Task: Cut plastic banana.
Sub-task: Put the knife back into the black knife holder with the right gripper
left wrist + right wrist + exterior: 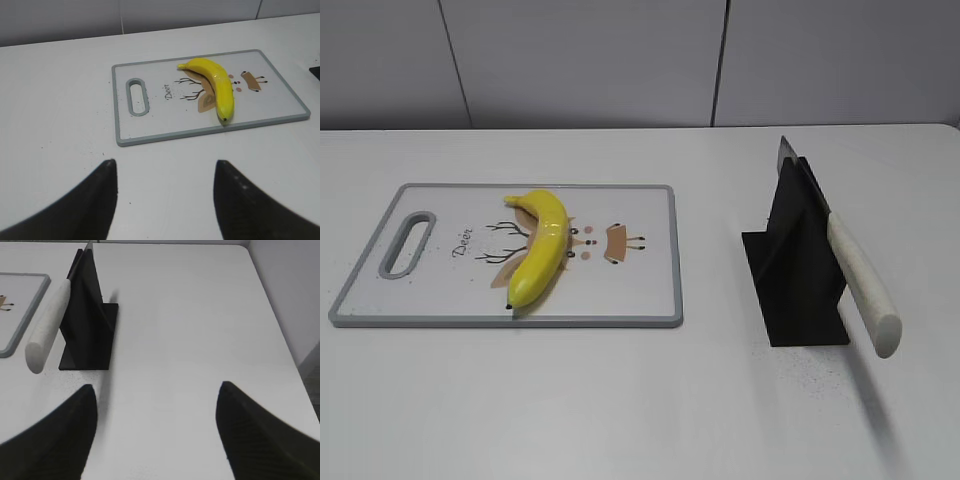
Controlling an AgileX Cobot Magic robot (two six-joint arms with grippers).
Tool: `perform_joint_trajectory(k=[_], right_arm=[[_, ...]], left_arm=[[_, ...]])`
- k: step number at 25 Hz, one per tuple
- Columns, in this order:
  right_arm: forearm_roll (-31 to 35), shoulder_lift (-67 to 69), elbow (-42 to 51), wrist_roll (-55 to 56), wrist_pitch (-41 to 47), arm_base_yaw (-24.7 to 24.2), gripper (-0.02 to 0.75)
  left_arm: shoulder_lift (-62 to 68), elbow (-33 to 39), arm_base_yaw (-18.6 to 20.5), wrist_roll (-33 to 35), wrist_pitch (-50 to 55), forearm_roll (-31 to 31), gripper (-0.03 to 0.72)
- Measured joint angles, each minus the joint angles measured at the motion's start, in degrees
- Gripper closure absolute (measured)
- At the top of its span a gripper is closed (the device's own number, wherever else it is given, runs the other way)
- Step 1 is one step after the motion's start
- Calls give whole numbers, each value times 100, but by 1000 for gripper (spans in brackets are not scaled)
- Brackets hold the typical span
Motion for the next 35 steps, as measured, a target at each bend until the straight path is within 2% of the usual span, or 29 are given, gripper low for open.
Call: perform_joint_trajectory(k=[35], right_arm=[[15,0,0,-4,0,-49,160]], left_arm=[[0,0,0,0,0,0,99]])
